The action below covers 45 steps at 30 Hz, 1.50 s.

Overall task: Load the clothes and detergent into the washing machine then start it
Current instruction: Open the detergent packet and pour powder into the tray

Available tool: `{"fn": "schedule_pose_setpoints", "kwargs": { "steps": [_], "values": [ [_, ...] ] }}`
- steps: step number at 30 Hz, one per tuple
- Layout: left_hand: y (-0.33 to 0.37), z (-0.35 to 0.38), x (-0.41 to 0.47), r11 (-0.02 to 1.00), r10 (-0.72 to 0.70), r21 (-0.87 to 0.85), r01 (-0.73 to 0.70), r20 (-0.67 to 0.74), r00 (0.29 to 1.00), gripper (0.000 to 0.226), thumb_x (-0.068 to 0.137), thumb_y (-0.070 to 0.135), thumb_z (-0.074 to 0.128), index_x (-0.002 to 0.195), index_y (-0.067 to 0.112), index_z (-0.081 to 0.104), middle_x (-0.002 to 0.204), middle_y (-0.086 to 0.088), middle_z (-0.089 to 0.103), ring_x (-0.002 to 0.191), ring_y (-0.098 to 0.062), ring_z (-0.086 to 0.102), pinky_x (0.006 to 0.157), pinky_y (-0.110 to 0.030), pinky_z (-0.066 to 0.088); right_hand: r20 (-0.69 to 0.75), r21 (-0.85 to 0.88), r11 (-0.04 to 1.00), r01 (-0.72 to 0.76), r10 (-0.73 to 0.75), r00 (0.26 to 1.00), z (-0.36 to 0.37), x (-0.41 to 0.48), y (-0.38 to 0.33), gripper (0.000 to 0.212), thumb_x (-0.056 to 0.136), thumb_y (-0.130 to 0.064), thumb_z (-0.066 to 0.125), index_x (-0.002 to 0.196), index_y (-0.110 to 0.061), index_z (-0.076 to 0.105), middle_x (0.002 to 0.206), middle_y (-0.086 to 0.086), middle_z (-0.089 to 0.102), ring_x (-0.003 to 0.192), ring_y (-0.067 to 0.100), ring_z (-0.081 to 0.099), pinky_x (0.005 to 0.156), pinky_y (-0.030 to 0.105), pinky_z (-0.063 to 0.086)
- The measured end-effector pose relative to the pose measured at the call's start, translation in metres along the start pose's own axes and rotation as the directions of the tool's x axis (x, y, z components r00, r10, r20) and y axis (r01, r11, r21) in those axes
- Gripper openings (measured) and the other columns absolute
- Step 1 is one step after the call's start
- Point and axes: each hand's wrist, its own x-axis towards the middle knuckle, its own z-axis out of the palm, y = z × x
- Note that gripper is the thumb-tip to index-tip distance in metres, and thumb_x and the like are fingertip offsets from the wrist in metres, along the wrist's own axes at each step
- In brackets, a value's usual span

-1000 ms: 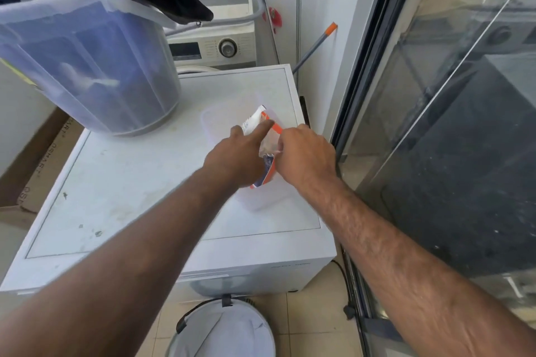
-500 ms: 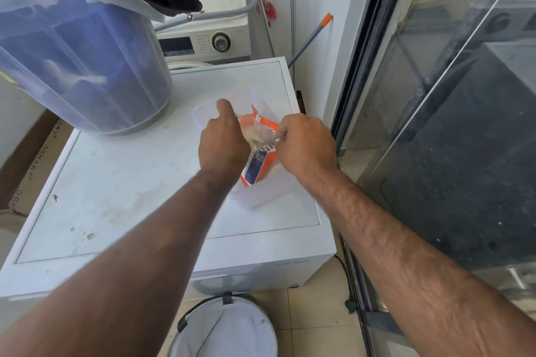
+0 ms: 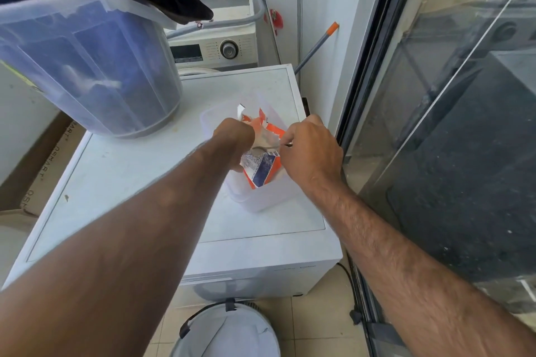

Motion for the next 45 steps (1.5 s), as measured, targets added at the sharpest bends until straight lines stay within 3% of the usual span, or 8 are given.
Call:
{"fn": "schedule_pose_setpoints", "kwargs": {
  "steps": [3, 7, 11, 13, 20, 26, 34, 45],
  "values": [
    [-0.006, -0.010, -0.003, 0.989, -0.015, -0.144, 0.019, 0.033, 0.999, 0.040, 0.108, 0.018, 0.047, 0.144, 0.001, 0.054, 0.145, -0.023, 0.059, 0.129, -0.044, 0.063, 0.092, -0.053, 0.061, -0.042, 0.016, 0.999, 0.032, -0.032, 0.999, -0.008, 0.000, -0.003, 0.018, 0.091, -0.020, 0.072, 0.104, -0.028, 0.080, 0.115, -0.001, 0.060, 0.103, 0.021, 0.060, 0.066, 0.032, 0.044],
    [-0.005, -0.028, -0.015, 0.966, 0.010, -0.256, -0.010, 0.000, 1.000, 0.010, 0.095, 0.000, 0.057, 0.102, 0.004, 0.062, 0.126, -0.020, 0.069, 0.113, -0.046, 0.070, 0.091, -0.055, 0.062, -0.088, 0.095, 0.993, 0.072, -0.064, 0.994, -0.029, 0.001, -0.010, 0.015, 0.090, -0.024, 0.074, 0.102, -0.029, 0.079, 0.114, -0.002, 0.066, 0.103, 0.022, 0.062, 0.069, 0.034, 0.052],
    [0.003, -0.052, -0.038, 0.904, 0.007, -0.427, -0.019, -0.029, 1.000, 0.022, 0.103, 0.004, 0.040, 0.103, 0.004, 0.062, 0.094, -0.016, 0.073, 0.083, -0.034, 0.077, 0.065, -0.047, 0.067, -0.145, 0.168, 0.975, 0.148, -0.124, 0.982, -0.055, -0.002, -0.029, 0.013, 0.091, -0.031, 0.073, 0.103, -0.031, 0.078, 0.106, -0.005, 0.075, 0.087, 0.020, 0.070, 0.069, 0.042, 0.062],
    [0.008, -0.068, -0.058, 0.884, 0.049, -0.463, -0.067, -0.050, 0.998, 0.025, 0.106, 0.006, 0.038, 0.096, 0.005, 0.061, 0.081, -0.012, 0.071, 0.073, -0.030, 0.075, 0.067, -0.045, 0.066, -0.158, 0.169, 0.961, 0.219, -0.193, 0.968, -0.072, -0.007, -0.043, 0.014, 0.092, -0.034, 0.070, 0.103, -0.030, 0.078, 0.104, -0.004, 0.074, 0.085, 0.020, 0.069, 0.071, 0.040, 0.061],
    [-0.016, -0.140, -0.136, 0.858, 0.112, -0.468, -0.211, -0.230, 0.967, 0.029, 0.106, 0.016, 0.042, 0.117, 0.006, 0.066, 0.097, -0.012, 0.077, 0.085, -0.029, 0.078, 0.068, -0.041, 0.067, -0.090, 0.255, 0.870, 0.421, -0.412, 0.907, -0.124, -0.050, -0.116, 0.013, 0.090, -0.029, 0.064, 0.091, -0.025, 0.077, 0.083, -0.005, 0.076, 0.078, 0.021, 0.068, 0.072, 0.036, 0.057],
    [-0.102, -0.203, -0.222, 0.880, 0.066, -0.387, -0.275, -0.473, 0.878, 0.038, 0.104, 0.024, 0.041, 0.106, 0.008, 0.075, 0.100, -0.013, 0.080, 0.085, -0.029, 0.078, 0.068, -0.042, 0.067, 0.059, 0.481, 0.756, 0.444, -0.533, 0.844, -0.125, -0.116, -0.192, 0.022, 0.079, -0.028, 0.057, 0.080, -0.025, 0.078, 0.065, -0.008, 0.072, 0.065, 0.016, 0.070, 0.069, 0.039, 0.061],
    [-0.260, -0.267, -0.361, 0.905, -0.215, -0.411, -0.114, -0.671, 0.710, 0.052, 0.086, 0.046, 0.038, 0.098, 0.015, 0.078, 0.092, -0.009, 0.081, 0.088, -0.033, 0.078, 0.081, -0.056, 0.065, 0.477, 0.769, 0.628, 0.120, -0.689, 0.545, -0.081, -0.254, -0.297, 0.024, 0.088, 0.002, 0.061, 0.083, -0.012, 0.079, 0.069, 0.010, 0.077, 0.063, 0.029, 0.076, 0.066, 0.041, 0.063],
    [-0.457, -0.297, -0.563, 0.813, -0.554, -0.583, 0.016, -0.764, 0.329, 0.052, 0.075, 0.055, 0.036, 0.085, 0.016, 0.069, 0.087, -0.005, 0.077, 0.090, -0.035, 0.074, 0.084, -0.059, 0.062, 0.497, 0.862, 0.506, 0.041, -0.858, 0.129, -0.045, -0.501, -0.386, 0.021, 0.093, 0.002, 0.065, 0.088, -0.012, 0.080, 0.070, 0.011, 0.077, 0.065, 0.028, 0.076, 0.062, 0.033, 0.065]
  ]
}}
